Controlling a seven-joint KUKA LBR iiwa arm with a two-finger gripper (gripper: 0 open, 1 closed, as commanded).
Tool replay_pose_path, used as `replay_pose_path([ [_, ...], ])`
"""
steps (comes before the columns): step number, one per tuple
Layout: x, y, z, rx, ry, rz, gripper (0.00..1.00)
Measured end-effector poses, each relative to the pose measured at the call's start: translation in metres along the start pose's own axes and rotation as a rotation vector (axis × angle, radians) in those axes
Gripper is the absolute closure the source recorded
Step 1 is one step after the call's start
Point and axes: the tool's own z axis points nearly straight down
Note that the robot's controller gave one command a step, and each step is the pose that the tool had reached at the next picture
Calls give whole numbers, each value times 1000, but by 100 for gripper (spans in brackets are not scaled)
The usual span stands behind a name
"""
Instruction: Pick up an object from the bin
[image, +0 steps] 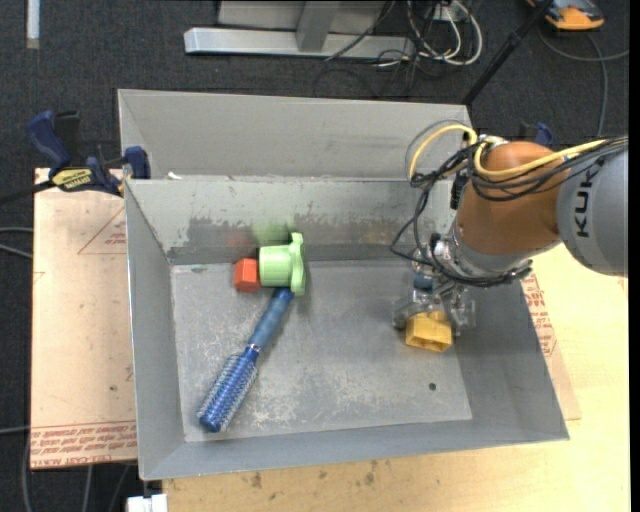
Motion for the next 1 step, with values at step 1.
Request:
replay_pose_path([
  [1, -7, 5, -132, 10, 4, -22, 100],
])
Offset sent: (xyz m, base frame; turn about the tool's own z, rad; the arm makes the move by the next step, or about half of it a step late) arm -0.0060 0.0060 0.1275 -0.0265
